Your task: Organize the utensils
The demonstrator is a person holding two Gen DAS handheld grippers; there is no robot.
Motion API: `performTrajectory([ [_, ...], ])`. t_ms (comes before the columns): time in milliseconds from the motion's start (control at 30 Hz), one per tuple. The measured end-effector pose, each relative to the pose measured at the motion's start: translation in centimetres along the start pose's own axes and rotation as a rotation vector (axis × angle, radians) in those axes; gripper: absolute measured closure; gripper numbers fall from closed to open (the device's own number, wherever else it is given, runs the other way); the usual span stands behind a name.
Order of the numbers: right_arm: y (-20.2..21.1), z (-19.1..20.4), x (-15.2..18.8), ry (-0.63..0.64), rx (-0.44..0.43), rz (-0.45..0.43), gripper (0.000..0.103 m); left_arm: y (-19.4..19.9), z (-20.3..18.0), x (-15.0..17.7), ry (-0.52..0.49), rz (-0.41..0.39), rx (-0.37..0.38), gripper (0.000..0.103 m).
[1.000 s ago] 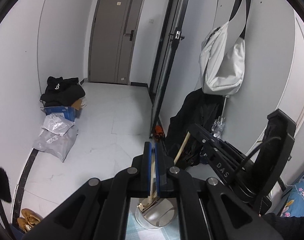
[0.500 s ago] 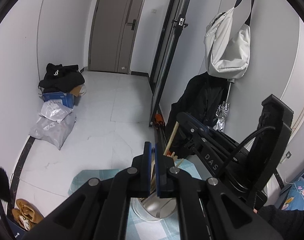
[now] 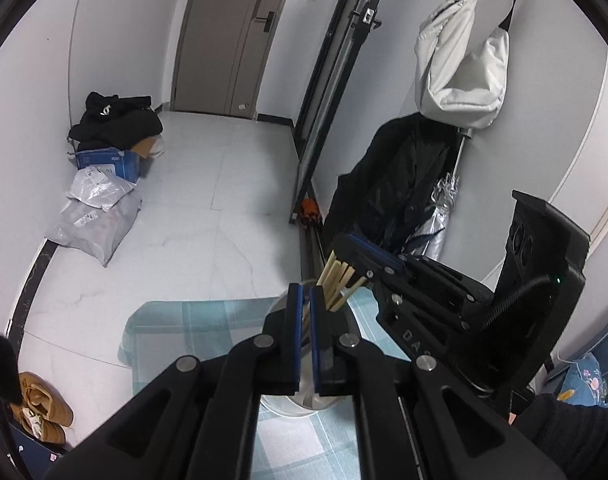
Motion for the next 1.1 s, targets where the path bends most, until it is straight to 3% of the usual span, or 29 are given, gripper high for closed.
performTrajectory([
  [467, -2.1, 0.0, 4.9, -0.020, -0.076, 0.220, 0.099, -1.7, 1.0, 2.2, 0.044, 0.053, -0.015, 0.103],
  [667, -0.2, -1.3, 5.3, -0.042, -0.080, 0.209, 0.097, -1.3, 0.4, 2.8, 0.075, 0.077, 0.030, 0.102],
  [833, 1.8, -3.1, 5.5, -0.064, -0.041, 0.198, 0.091, -0.6, -1.1, 3.0, 0.041, 0.064, -0.003, 0.100],
  [867, 2.2, -3.6, 5.5, -0.068, -0.016, 0.195, 0.084, -0.4, -1.3, 3.0, 0.038, 0.053, -0.013, 0.097],
  [967, 3.8, -4.7, 5.4, -0.082, 0.017, 0.168, 0.081, 0.7, -1.5, 2.9, 0.030, 0.013, -0.060, 0.092],
  [1033, 5.3, -5.3, 5.2, -0.095, 0.038, 0.144, 0.072, 1.4, -1.7, 2.9, 0.027, -0.011, -0.078, 0.088],
  [1067, 5.9, -5.5, 5.1, -0.103, 0.042, 0.133, 0.070, 1.8, -1.8, 2.9, 0.025, -0.026, -0.091, 0.081],
  [1100, 6.7, -5.6, 4.9, -0.110, 0.046, 0.117, 0.066, 2.2, -2.0, 2.9, 0.024, -0.036, -0.108, 0.065],
])
Point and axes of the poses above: each gripper's, at about its wrist camera, not at the fingertips, and y roughly against the way its jaws point, z to its left, x to its underside, the point moved 10 cm from there along -y, roughly the way its jaws point, and after that the axes turned 15 degrees about x, right-handed, at the moved point
